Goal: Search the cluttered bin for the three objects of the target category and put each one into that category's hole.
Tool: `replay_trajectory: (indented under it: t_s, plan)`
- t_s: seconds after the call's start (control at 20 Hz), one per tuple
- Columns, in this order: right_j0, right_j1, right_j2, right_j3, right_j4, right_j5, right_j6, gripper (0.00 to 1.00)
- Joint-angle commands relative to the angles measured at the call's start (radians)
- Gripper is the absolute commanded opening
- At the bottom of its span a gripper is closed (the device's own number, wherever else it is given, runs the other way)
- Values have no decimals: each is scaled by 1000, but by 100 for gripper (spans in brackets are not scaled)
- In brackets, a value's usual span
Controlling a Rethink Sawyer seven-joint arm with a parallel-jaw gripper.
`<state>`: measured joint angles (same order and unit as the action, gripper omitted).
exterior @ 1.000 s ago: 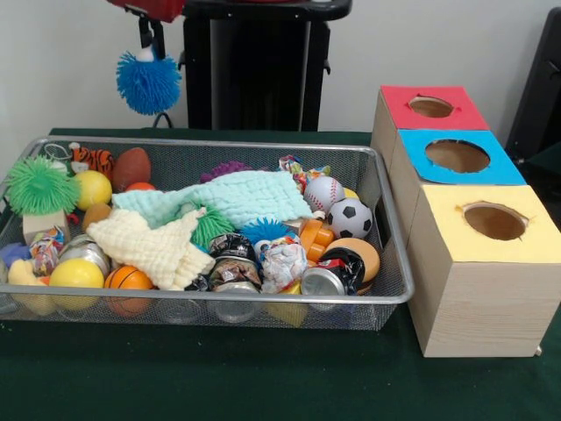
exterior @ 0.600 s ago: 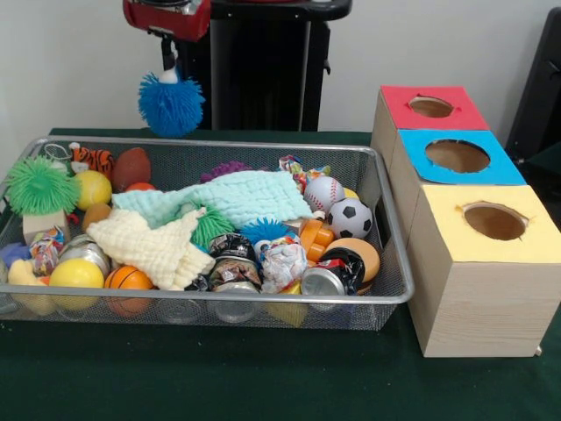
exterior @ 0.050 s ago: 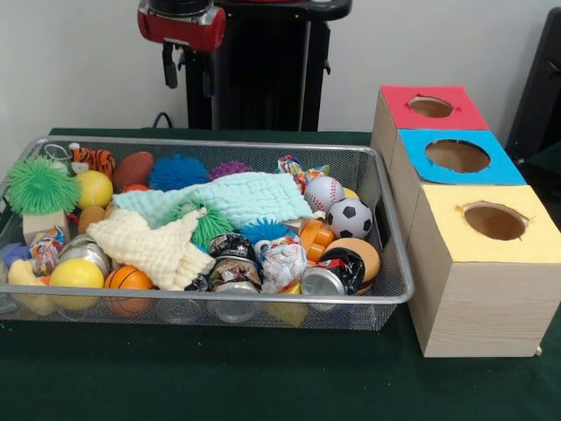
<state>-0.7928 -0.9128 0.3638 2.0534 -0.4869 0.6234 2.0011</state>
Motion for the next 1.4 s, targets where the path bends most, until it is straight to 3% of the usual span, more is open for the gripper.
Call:
replay_trajectory:
  t_s: [0.05,0.4,0.8,1.2,1.4]
  plan:
    - [23,39,31,-88,-32,-66,-13,100]
    - [51,67,4,-107,-39,-74,14,100]
    - [90,141,-45,-173,-77,-260,85,100]
    - [101,271,-102,-282,-115,-313,47,100]
    - [114,297,-131,-328,-137,-272,22,100]
